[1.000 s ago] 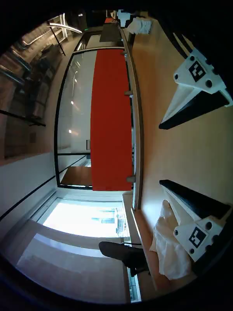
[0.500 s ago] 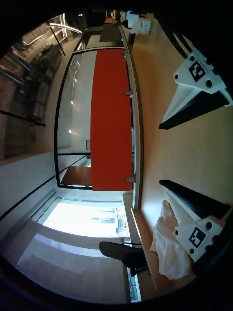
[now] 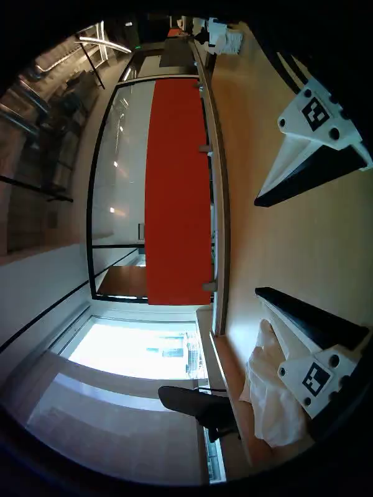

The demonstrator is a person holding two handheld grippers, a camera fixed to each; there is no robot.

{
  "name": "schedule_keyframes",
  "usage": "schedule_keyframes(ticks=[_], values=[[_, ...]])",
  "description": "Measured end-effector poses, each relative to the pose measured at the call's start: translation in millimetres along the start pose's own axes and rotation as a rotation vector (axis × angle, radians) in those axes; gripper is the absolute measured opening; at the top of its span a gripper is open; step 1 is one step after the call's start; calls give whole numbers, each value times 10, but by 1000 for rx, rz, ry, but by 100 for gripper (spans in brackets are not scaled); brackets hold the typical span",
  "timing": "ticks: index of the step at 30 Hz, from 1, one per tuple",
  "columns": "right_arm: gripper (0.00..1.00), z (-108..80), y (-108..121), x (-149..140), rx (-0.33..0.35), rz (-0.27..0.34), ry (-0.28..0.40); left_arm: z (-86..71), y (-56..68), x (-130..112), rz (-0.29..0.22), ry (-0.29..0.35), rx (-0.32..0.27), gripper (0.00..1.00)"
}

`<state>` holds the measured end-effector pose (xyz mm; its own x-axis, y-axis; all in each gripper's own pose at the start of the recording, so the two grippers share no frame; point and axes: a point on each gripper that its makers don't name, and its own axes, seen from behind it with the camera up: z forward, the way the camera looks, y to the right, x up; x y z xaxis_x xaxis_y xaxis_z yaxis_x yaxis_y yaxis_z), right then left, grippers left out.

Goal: Fold towel

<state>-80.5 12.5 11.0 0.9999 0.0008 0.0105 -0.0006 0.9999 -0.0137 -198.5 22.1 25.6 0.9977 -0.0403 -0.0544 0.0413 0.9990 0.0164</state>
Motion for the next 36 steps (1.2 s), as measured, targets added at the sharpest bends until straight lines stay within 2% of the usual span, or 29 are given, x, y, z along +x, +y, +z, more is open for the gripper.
schedule_keyframes(ticks=[14,36], values=[[100,-59,-10,70,-2,-6,33,1,2,2,0,0,0,96],[100,-58,-22,52,8,-6,33,-2,-4,8,0,0,0,96]])
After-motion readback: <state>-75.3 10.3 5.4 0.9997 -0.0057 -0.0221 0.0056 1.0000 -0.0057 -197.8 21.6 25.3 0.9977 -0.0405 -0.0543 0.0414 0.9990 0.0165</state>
